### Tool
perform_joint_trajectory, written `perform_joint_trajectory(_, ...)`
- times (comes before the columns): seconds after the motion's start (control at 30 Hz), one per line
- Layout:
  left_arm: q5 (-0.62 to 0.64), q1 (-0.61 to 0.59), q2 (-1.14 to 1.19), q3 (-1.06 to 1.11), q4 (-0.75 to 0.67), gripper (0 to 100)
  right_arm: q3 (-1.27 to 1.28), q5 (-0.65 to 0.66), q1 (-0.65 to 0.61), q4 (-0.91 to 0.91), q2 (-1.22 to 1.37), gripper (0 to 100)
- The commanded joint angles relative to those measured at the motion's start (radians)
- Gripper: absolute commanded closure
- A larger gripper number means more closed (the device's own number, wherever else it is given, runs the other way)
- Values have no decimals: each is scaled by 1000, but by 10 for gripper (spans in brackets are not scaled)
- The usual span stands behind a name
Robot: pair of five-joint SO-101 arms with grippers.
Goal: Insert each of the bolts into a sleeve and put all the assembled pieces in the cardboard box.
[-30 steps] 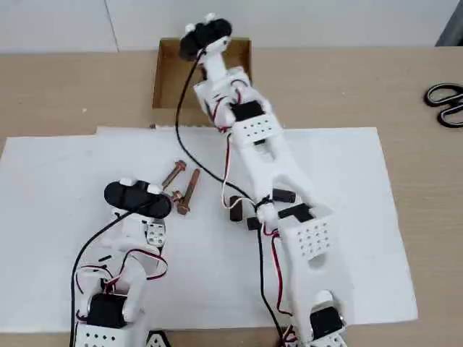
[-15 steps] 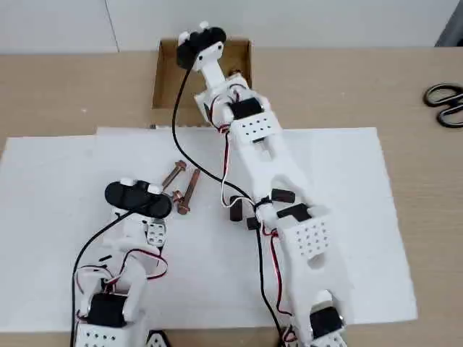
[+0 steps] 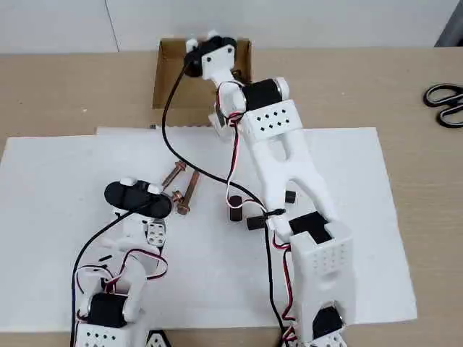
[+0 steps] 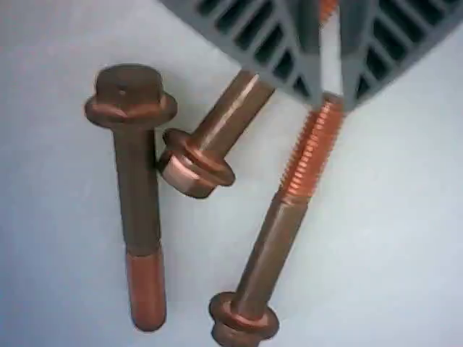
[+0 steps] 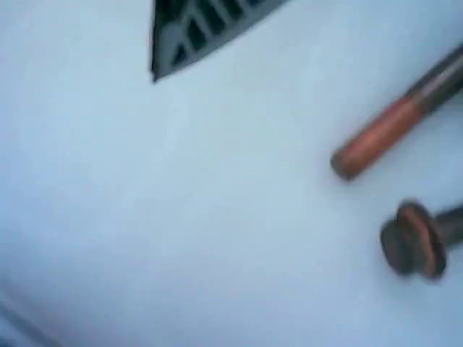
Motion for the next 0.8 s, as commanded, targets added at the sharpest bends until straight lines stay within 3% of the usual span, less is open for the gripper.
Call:
perform_joint_trajectory(0.0,-5,-28,-8,-2,-12,993,-49,3,12,150,-87,851)
perform_joint_trajectory(0.27,-5,-94,-8,-2,-29,990,6,18,39,166,-254,851)
perform_joint_trajectory(0.53,-5,-95,-8,-2,-29,990,422,259,51,165,-510,850)
perform_joint_trajectory(0.77,-5,-95,-8,-2,-26,990,632,526,120,145,-562,849)
